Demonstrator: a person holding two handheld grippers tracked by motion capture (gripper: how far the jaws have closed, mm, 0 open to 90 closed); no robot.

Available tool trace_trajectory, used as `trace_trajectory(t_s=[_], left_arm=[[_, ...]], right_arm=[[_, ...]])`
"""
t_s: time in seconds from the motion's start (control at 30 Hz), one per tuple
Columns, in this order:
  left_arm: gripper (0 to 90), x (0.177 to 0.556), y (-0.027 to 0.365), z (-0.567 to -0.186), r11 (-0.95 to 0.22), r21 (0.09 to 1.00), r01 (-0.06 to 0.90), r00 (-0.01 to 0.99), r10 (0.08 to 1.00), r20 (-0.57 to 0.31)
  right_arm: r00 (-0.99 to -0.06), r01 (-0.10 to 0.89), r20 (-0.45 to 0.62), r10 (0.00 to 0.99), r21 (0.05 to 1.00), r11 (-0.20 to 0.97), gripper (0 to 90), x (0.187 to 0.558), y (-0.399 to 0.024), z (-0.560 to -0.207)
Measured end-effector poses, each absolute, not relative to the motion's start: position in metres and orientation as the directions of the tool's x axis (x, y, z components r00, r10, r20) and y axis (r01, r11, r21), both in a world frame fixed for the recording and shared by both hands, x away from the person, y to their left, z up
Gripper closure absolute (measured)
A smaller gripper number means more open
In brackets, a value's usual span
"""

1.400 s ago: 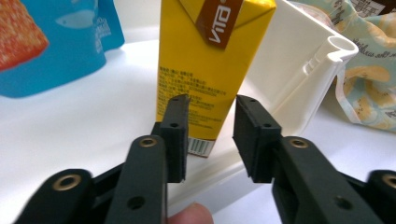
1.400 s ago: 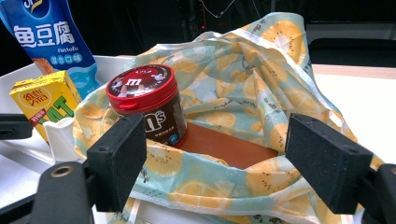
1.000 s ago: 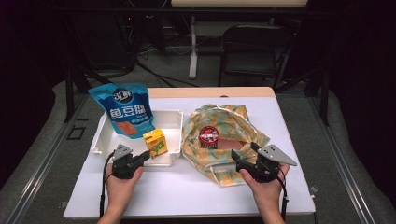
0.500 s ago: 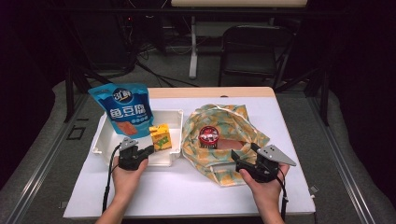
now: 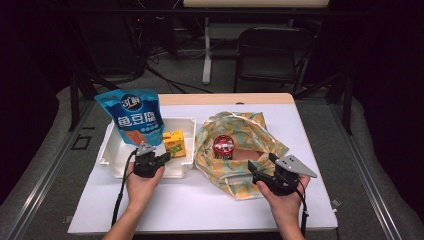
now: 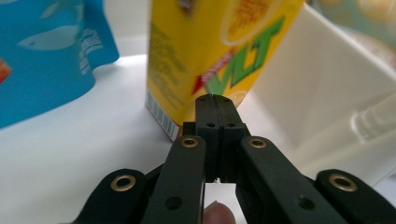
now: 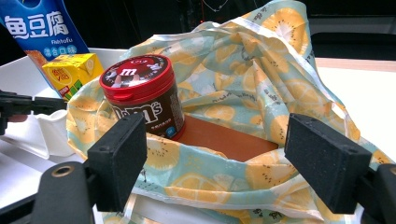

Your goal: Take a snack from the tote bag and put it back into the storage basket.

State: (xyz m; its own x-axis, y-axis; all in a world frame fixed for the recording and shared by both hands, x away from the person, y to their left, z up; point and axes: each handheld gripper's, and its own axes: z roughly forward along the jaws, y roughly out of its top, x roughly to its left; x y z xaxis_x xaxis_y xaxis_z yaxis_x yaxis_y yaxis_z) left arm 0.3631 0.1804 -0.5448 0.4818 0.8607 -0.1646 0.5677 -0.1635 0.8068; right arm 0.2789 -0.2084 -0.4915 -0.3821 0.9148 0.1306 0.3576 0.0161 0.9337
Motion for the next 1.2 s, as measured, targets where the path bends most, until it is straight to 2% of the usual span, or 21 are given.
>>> trace_trajectory(t_s=[0.1, 0.3, 0.6, 0.7, 0.93, 1.07, 1.13, 1.2], left_arm=[[90.0, 0.368, 0.174, -0.54, -0.161, 0.813, 0.56, 0.474, 0.867, -0.155], [90.0, 0.373, 0.161, -0.54, -0.255, 0.787, 0.561, 0.495, 0.866, -0.073], [90.0, 0.384, 0.168, -0.548, -0.239, 0.732, 0.638, 0.508, 0.845, -0.166], [90.0, 0.389, 0.165, -0.547, -0.272, 0.733, 0.624, 0.495, 0.863, -0.101], [90.0, 0.403, 0.164, -0.545, -0.275, 0.733, 0.623, 0.475, 0.877, -0.075], [90.0, 0.41, 0.164, -0.542, -0.236, 0.756, 0.61, 0.47, 0.876, -0.106], [90.0, 0.413, 0.163, -0.542, -0.225, 0.772, 0.595, 0.453, 0.887, -0.091], [89.6, 0.416, 0.163, -0.542, -0.202, 0.763, 0.614, 0.438, 0.891, -0.117]], right_arm=[[-0.381, 0.357, 0.128, 0.916, 0.934, 0.017, 20.7, 0.279, -0.208, -0.491], [-0.38, 0.356, 0.13, 0.916, 0.934, 0.015, 20.8, 0.279, -0.21, -0.491], [-0.383, 0.356, 0.128, 0.915, 0.934, 0.018, 20.9, 0.279, -0.209, -0.492], [-0.385, 0.357, 0.126, 0.914, 0.934, 0.021, 20.9, 0.28, -0.208, -0.492], [-0.384, 0.358, 0.127, 0.914, 0.933, 0.021, 20.9, 0.279, -0.207, -0.493], [-0.384, 0.359, 0.127, 0.915, 0.933, 0.022, 20.9, 0.28, -0.208, -0.493], [-0.385, 0.359, 0.126, 0.914, 0.933, 0.023, 20.9, 0.28, -0.208, -0.493], [-0.385, 0.358, 0.127, 0.914, 0.933, 0.021, 20.9, 0.279, -0.208, -0.493]])
